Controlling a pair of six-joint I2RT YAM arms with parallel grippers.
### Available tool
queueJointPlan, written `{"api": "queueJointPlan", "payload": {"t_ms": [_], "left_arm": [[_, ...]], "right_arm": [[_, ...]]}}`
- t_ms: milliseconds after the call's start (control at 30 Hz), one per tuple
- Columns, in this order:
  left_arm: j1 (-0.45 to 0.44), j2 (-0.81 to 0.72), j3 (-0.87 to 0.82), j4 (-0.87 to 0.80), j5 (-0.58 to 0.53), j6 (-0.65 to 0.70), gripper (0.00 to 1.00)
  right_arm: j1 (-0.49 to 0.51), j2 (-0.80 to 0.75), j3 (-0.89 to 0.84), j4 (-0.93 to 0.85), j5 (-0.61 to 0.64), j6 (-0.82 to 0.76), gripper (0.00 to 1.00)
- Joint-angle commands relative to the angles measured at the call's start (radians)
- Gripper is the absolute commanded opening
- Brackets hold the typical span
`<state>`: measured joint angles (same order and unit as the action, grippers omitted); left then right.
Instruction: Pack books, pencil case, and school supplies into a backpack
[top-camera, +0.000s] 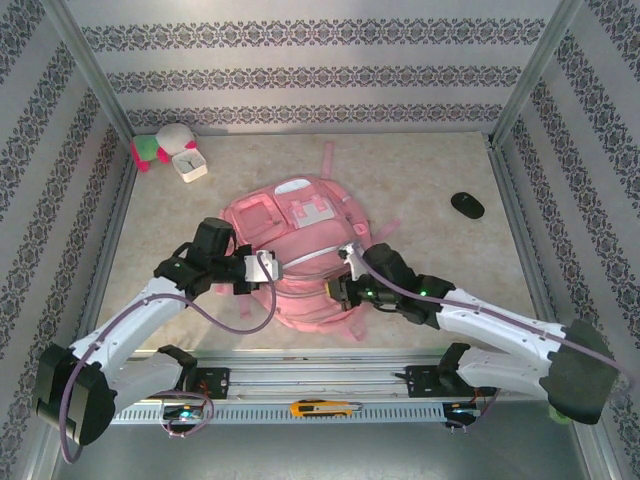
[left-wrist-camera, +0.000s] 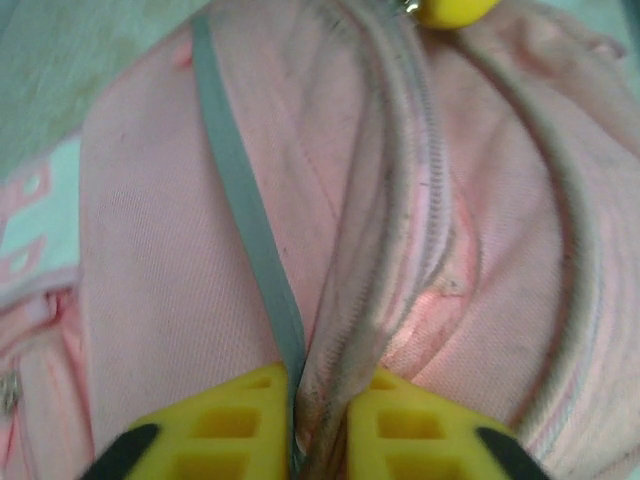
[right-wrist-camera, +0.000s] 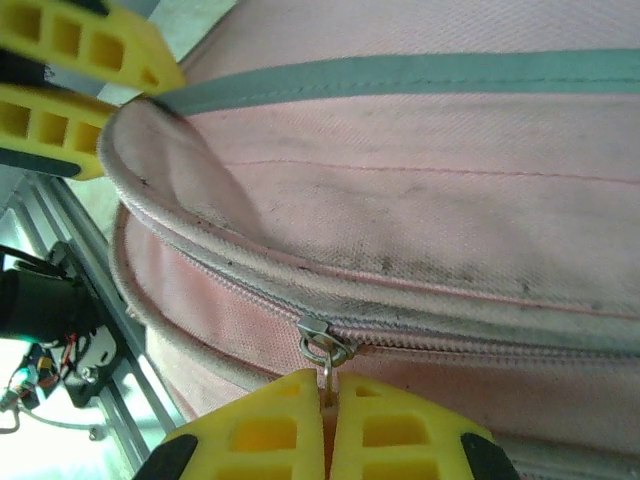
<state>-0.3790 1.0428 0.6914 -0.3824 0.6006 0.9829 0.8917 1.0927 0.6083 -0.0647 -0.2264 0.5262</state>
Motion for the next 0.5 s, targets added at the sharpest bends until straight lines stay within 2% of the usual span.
{"api": "queueJointPlan", "payload": {"t_ms": [0, 100, 200, 333, 467], "left_arm": [[0.057, -0.042, 0.035, -0.112, -0.148, -0.054, 0.30], [0.045, -0.107, 0.043, -0.163, -0.041, -0.116, 0.45], [-0.003, -0.225, -0.032, -0.053, -0.089, -0.239, 0.54], [-0.093, -0.305, -0.068, 0.000, -0.119, -0.324, 0.56], [-0.254, -0.240, -0.054, 0.026, -0.224, -0.301, 0.58]], "right_arm": [[0.049, 0.053, 0.010, 0.042, 0.022, 0.045, 0.00], [0.056, 0.100, 0.034, 0.042, 0.007, 0.024, 0.00], [0.055, 0.116, 0.052, 0.037, 0.000, 0.008, 0.00], [0.054, 0.126, 0.068, 0.034, -0.008, 0.003, 0.00], [0.055, 0.141, 0.073, 0.036, -0.019, 0.004, 0.00]]}}
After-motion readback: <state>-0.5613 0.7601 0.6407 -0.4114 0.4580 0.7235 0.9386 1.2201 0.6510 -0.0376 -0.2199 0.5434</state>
